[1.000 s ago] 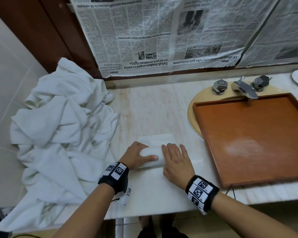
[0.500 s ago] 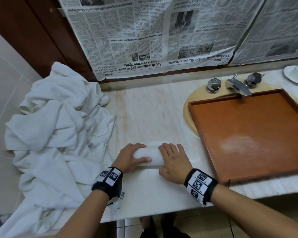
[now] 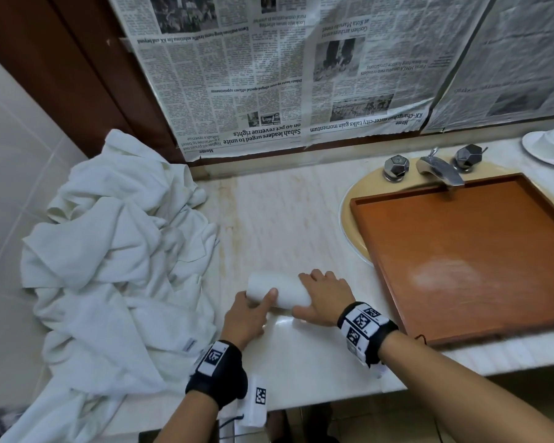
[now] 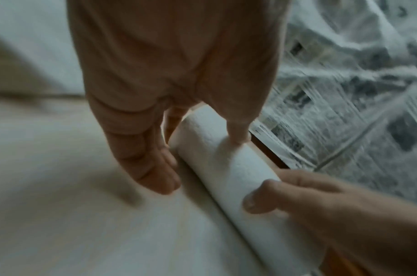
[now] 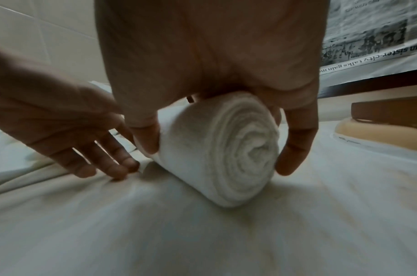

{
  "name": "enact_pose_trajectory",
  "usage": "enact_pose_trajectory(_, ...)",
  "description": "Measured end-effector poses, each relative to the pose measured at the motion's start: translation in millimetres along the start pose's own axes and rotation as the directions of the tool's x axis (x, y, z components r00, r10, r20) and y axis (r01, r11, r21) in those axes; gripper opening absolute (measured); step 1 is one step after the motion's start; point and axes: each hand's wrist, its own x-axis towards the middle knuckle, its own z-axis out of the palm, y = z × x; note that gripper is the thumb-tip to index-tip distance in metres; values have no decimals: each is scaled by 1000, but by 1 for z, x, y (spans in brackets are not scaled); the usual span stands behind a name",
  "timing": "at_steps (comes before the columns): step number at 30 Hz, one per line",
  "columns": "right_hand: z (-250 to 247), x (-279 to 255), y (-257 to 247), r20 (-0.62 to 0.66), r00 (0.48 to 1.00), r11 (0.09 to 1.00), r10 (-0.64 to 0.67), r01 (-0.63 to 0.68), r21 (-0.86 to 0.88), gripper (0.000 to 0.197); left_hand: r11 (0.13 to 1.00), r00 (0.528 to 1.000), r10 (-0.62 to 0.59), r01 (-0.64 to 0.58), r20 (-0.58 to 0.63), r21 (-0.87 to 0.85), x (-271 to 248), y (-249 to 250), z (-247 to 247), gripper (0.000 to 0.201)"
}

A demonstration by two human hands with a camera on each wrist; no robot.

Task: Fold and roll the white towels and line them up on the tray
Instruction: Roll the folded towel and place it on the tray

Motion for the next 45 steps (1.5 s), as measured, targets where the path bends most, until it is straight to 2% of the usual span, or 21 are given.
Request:
enact_pose_trajectory(2,6,-7,-2,17,1000,999,0,0,38,74,970,996,-11,32,90,-242,-1,-5,6,75)
enact_pose_trajectory(4,12,-16,-5,30,1000,996,-4,2,88,75,908,994,-31,72,104,-413,-2,-5,10,82)
enact_pose_trajectory(7,16,-29,-7,45,999,969,8,-19,247,75,803,991,-33,105,132,-587,-6,0,15,81)
enact_pose_trajectory(9,19,-35,-6,53,999,916,6,-27,400,73,773,986,-40,131,159,-621,-10,2,15,77)
enact_pose_trajectory(14,16,-61,-3,31,999,784,28,-41,620,73,818,969,33,115,245,-563,-24,16,15,67)
enact_pose_trajectory(16,10,-72,0,20,999,719,40,-43,694,79,835,950,80,101,301,-541,-28,28,15,69)
enact_pose_trajectory(18,5,-84,7,-10,998,665,62,-33,746,86,850,929,99,108,358,-515,-30,42,19,70)
enact_pose_trajectory(21,0,-102,22,-90,989,612,119,-2,791,83,879,905,148,64,398,-472,-33,65,36,67)
enact_pose_trajectory(23,-4,-113,35,-147,975,608,167,16,794,80,892,901,201,-6,385,-452,-37,80,51,64)
enact_pose_trajectory(27,-14,-131,75,-253,945,606,207,79,791,74,876,907,245,-55,344,-480,-40,106,87,53)
enact_pose_trajectory(33,-38,-156,150,-263,942,666,208,60,743,67,892,888,305,-139,345,-430,-42,128,148,47)
enact_pose_trajectory(38,-41,-160,200,-269,939,739,216,23,673,67,921,900,311,-205,307,-332,-44,124,189,44)
enact_pose_trajectory(42,-29,-147,211,-240,943,735,232,-8,678,70,954,939,281,-252,199,-160,-41,112,201,42)
enact_pose_trajectory(45,-18,-130,208,-202,939,723,277,-66,687,74,965,959,255,-261,123,35,-36,101,204,57)
